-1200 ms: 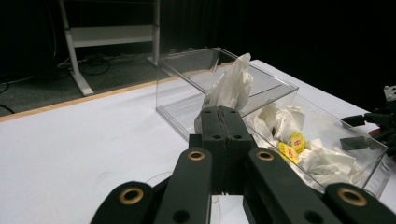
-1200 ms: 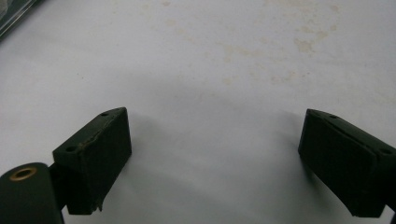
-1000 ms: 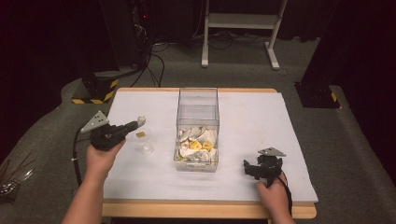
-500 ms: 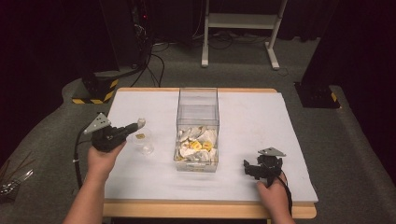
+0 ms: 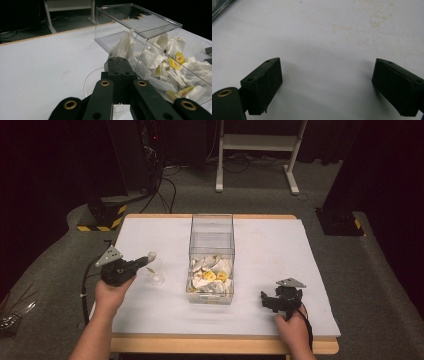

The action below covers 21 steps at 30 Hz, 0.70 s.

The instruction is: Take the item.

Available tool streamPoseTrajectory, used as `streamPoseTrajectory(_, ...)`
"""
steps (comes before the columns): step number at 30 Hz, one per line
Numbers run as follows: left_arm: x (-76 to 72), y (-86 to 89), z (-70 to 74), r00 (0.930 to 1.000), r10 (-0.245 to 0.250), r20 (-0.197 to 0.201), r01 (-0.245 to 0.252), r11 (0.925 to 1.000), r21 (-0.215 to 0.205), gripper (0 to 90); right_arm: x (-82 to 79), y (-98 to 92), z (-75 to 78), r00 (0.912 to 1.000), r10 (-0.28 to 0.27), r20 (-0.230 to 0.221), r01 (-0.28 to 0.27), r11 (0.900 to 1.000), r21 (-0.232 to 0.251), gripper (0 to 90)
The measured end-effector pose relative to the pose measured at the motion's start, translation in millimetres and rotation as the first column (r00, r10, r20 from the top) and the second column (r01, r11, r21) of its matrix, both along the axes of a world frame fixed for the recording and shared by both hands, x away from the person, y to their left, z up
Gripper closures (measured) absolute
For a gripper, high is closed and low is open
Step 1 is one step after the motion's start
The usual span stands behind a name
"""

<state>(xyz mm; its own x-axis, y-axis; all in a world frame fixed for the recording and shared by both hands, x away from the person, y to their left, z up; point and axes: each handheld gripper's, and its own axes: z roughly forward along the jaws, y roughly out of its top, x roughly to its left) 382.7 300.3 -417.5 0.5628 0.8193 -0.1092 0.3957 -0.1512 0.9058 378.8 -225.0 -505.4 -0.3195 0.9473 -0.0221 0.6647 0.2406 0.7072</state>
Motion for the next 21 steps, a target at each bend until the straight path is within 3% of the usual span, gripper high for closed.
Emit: streamPoseTrajectory(21, 1.7, 2.4, -17.5, 0.9981, 0.023, -0.056, -0.021, 0.9991, 0.035, 90.0, 0.0, 0.0, 0.0, 1.0000, 0.000, 0.000, 0.000, 1.000, 0.000, 9.3)
